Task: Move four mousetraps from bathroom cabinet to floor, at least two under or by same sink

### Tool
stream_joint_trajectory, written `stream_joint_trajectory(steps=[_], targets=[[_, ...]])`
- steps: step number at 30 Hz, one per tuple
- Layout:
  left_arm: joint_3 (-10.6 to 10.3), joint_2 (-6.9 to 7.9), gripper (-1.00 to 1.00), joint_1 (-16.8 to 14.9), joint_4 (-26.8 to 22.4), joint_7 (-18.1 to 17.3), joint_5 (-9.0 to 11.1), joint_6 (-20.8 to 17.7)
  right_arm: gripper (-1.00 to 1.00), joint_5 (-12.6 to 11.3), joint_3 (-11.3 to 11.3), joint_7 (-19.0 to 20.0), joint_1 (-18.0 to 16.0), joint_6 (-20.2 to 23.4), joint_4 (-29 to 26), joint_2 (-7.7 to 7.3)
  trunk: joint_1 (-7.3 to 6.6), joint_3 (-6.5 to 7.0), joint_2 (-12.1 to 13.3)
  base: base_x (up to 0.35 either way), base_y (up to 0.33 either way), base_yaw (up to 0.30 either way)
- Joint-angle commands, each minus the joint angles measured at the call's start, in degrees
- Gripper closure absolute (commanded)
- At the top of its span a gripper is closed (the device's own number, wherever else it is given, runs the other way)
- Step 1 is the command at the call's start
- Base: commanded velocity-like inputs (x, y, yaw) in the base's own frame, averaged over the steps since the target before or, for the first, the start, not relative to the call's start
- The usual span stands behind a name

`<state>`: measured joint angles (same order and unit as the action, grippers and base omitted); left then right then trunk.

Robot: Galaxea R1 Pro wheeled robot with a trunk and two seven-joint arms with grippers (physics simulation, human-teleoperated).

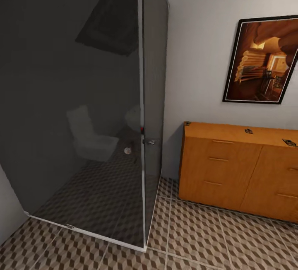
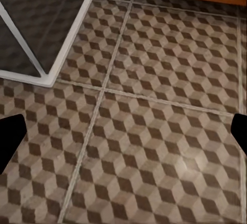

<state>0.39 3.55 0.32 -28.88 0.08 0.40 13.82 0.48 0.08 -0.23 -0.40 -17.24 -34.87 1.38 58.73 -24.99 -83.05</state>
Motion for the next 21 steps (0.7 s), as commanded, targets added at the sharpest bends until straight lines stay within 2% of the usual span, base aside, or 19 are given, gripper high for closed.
stream_joint_trajectory(steps=[1, 21], targets=[[0.04, -0.06, -1.00, 0.03, -0.09, 0.01, 0.04, 0.07, -1.00, 0.05, 0.01, -0.03, -0.04, -0.18, 0.06, 0.00, 0.00, -0.01, -0.03, 0.000, -0.276, -0.254], [0.04, -0.30, -1.00, 0.03, -0.06, 0.01, 0.04, 0.07, -1.00, 0.05, 0.01, -0.02, -0.04, -0.16, 0.06, 0.01, 0.00, 0.63, -0.03, 0.000, -0.292, -0.246]])
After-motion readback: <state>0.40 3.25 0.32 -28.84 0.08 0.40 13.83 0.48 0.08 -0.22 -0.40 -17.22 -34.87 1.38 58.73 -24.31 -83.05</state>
